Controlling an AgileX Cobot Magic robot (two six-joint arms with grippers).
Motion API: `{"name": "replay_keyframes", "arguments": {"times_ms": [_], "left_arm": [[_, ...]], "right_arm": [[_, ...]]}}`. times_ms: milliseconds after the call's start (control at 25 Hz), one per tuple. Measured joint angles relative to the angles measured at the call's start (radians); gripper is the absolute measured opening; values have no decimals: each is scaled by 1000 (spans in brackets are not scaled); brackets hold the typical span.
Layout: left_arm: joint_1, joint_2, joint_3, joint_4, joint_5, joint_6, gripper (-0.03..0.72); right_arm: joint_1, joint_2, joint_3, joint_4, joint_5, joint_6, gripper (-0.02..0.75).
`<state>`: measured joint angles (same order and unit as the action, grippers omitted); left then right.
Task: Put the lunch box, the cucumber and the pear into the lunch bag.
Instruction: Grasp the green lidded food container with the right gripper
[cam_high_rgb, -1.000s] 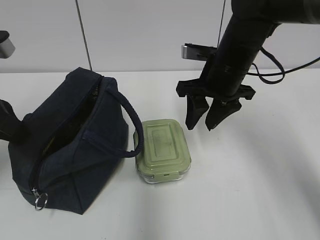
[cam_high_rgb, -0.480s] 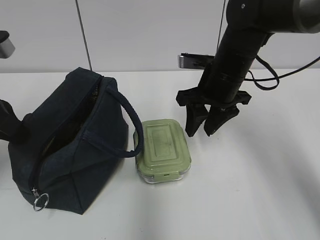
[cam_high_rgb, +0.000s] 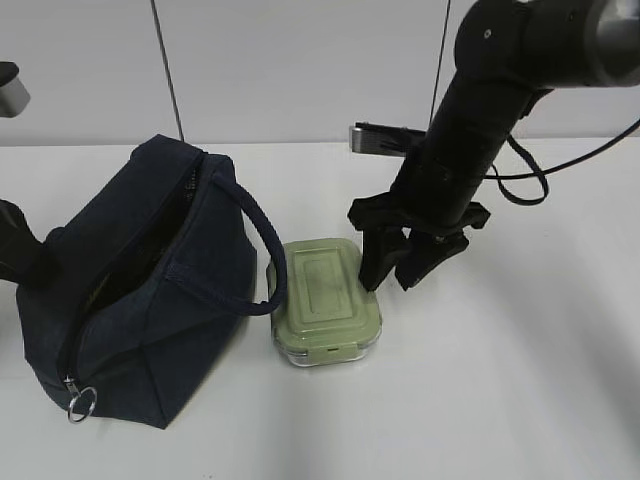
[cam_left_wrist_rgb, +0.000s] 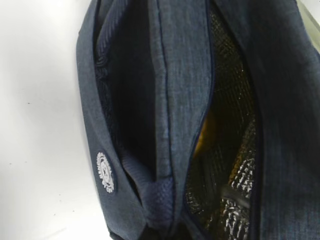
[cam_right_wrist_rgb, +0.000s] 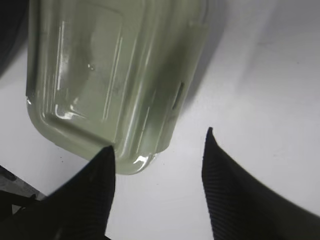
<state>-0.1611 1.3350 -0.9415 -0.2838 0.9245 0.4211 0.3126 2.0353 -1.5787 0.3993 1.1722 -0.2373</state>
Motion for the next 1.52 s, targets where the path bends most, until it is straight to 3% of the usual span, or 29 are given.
{"name": "replay_keyframes", "arguments": {"times_ms": [320, 840, 1520], "left_arm": [[0, 0, 0, 1, 1, 0, 2], [0, 0, 0, 1, 2, -6, 2], [0, 0, 0, 1, 6, -15, 2]], "right_arm": [[-120, 0, 190, 408, -97, -304, 531], [-136, 0, 215, 519, -264, -459, 538], [-136, 86, 215, 597, -191, -545, 571]]}}
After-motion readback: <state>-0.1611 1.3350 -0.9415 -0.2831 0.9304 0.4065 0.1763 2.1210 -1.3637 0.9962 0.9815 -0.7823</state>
